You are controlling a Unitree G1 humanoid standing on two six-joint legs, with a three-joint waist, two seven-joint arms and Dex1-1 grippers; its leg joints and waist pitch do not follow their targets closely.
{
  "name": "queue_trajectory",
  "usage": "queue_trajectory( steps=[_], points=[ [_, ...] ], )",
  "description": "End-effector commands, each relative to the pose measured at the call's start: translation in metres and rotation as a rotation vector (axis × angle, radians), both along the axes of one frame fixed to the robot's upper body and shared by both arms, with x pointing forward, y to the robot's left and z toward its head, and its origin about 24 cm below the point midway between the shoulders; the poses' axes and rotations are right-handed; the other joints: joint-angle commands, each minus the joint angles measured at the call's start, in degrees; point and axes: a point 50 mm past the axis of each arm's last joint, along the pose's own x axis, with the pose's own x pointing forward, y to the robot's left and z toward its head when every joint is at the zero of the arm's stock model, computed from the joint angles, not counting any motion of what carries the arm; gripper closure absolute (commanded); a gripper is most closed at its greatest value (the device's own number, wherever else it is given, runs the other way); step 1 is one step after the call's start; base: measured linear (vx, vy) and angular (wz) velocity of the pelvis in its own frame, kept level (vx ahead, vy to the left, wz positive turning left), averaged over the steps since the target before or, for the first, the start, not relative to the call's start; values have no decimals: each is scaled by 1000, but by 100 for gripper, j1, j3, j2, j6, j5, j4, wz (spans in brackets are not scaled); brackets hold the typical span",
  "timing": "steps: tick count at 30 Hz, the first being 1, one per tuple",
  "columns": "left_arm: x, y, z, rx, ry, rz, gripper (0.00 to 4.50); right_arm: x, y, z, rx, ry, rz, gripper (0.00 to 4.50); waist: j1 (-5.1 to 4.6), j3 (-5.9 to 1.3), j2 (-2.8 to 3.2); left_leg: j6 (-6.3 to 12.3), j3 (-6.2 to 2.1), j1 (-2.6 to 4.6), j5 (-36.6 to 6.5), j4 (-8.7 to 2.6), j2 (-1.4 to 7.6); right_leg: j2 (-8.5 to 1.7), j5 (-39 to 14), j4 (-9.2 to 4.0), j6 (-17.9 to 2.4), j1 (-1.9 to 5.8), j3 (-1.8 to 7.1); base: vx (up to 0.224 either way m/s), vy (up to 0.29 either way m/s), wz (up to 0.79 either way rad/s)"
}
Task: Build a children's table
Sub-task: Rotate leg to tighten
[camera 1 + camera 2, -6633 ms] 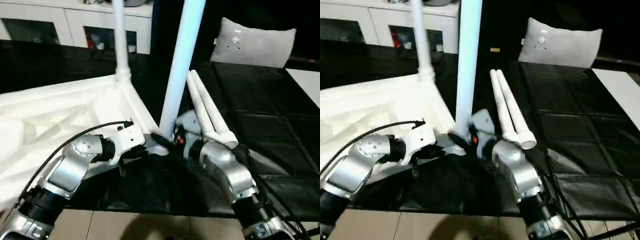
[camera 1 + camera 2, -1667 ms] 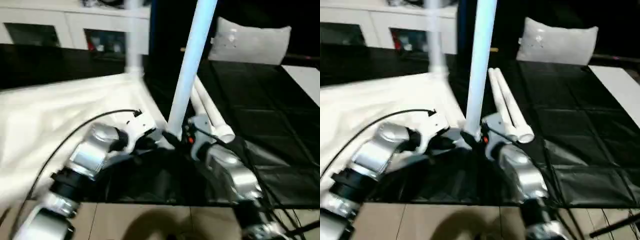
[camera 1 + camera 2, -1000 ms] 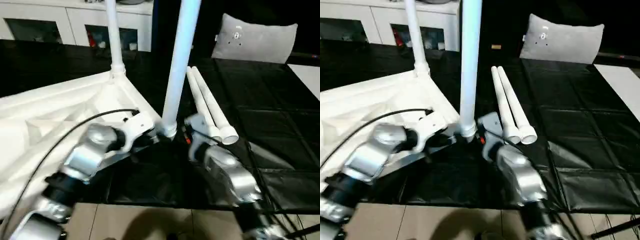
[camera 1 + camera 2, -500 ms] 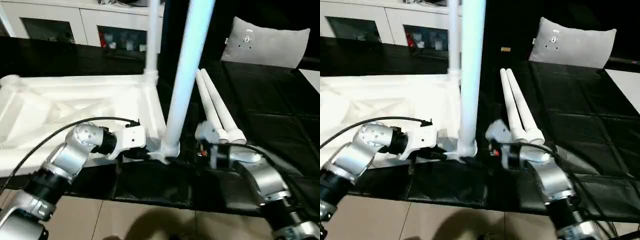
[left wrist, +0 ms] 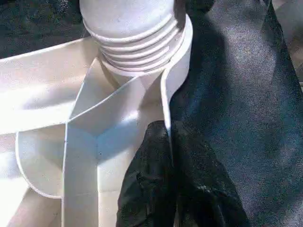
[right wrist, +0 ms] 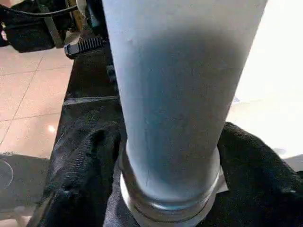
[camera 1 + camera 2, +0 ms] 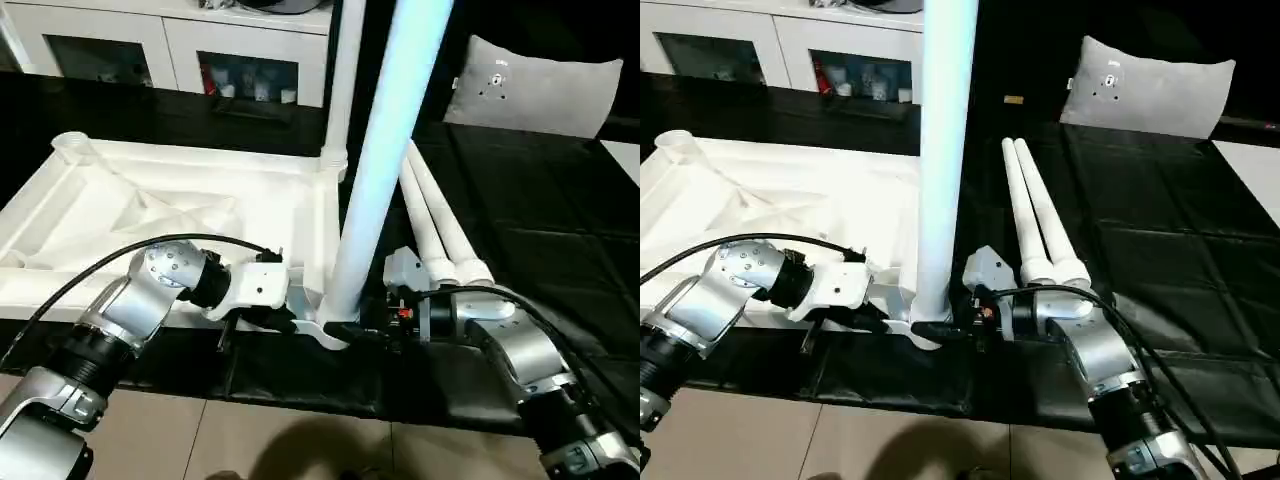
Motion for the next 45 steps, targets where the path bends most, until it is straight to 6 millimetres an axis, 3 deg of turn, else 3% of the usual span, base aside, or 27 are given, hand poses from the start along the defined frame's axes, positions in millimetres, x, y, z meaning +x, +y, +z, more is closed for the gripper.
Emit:
queue_trajectory(
  steps=[1, 10, 17, 20, 22, 24, 25, 27, 28, 32, 36, 37, 39, 42, 43, 45],
  points=[
    [-5, -7, -7, 50, 28, -82, 450, -2, 1, -2, -15, 26, 31, 146, -15, -440, 79, 111, 71, -5, -802, -366, 61, -436, -1140, -367, -1118, 360, 213, 0, 0, 0],
    [-5, -5, -8, 57, 25, -85, 450, -5, 0, -7, -34, 37, 49, 186, 3, -443, 87, 88, 71, 2, -826, -365, 61, -435, -1182, -369, -1096, 361, 213, 0, 0, 0],
    [-1, -6, -8, 14, 27, 47, 450, -11, 7, -14, 0, 138, -22, 189, 12, -430, 110, 57, 68, 13, -871, -377, 60, -427, -1239, -376, -1091, 360, 212, 0, 0, 0],
    [8, -22, 3, -137, 39, 305, 450, -5, 25, -20, 49, 178, -236, 189, -9, -377, 126, -50, 70, 40, -1171, -401, 61, -445, -1899, -434, -975, 317, 215, 0, 0, 0],
    [13, -28, 7, -174, 26, 385, 450, -2, 33, -21, 67, 181, -299, 204, -55, -351, 95, -111, 31, 94, -1586, -397, 5, -444, -3096, -558, -610, 271, 174, 0, 0, 0],
    [16, -34, 11, -207, 22, 450, 450, 2, 39, -21, 90, 182, -368, 209, -85, -350, 103, -81, 23, 107, -1630, -383, -8, -446, -3340, -610, -499, 243, 170, 0, 0, 0],
    [20, -40, 15, -237, 14, 521, 450, 7, 46, -21, 112, 186, -441, 211, -152, -366, 81, -76, 3, 39, -1528, -401, -6, -448, -3280, -587, -459, 284, 158, 0, 0, 0],
    [24, -45, 18, -260, 1, 580, 450, 10, 52, -21, 127, 194, -499, 212, -194, -373, 70, -39, -3, 12, -1523, -394, -31, -440, -3372, -627, -356, 287, 129, 0, 0, 0],
    [26, -50, 21, -277, -10, 623, 450, 13, 57, -21, 138, 204, -549, 212, -229, -382, 83, -19, -4, 44, -1562, -374, -33, -438, -3355, -633, -385, 247, 129, 0, 0, 0],
    [34, -59, 30, -327, -48, 776, 450, 19, 70, -21, 137, 243, -674, 212, -259, -422, 93, 33, 17, 34, -1344, -356, -27, -403, -2753, -575, -532, 255, 160, 0, 0, 0],
    [35, -60, 33, -324, -67, 810, 450, 22, 73, -22, 113, 209, -709, 212, -234, -487, 106, 92, 25, -46, -895, -345, -9, -403, -1687, -457, -779, 328, 189, 0, 0, 0],
    [34, -59, 32, -309, -74, 789, 450, 23, 70, -21, 141, 203, -728, 177, -223, -520, 109, 171, 43, -80, -537, -321, -15, -403, -925, -391, -951, 372, 195, 0, 0, 0],
    [33, -57, 31, -301, -75, 775, 450, 24, 68, -20, 156, 203, -730, 142, -226, -523, 135, 219, 42, -93, -370, -319, -4, -408, -462, -344, -1110, 394, 196, 0, 0, 0],
    [28, -54, 26, -276, -73, 709, 450, 25, 60, -17, 174, 179, -730, 132, -229, -506, 133, 254, 45, -90, -454, -330, -8, -414, -399, -350, -1185, 411, 193, 0, 0, 0],
    [26, -52, 23, -261, -75, 668, 450, 25, 56, -14, 181, 154, -712, 103, -225, -487, 134, 226, 47, -70, -640, -338, 1, -421, -736, -394, -1143, 397, 194, 0, 0, 0],
    [23, -47, 18, -227, -70, 625, 450, 24, 48, -13, 168, 111, -687, 90, -216, -475, 150, 185, 43, -48, -784, -350, 21, -422, -990, -414, -1098, 383, 196, 0, 0, 0]
  ],
)
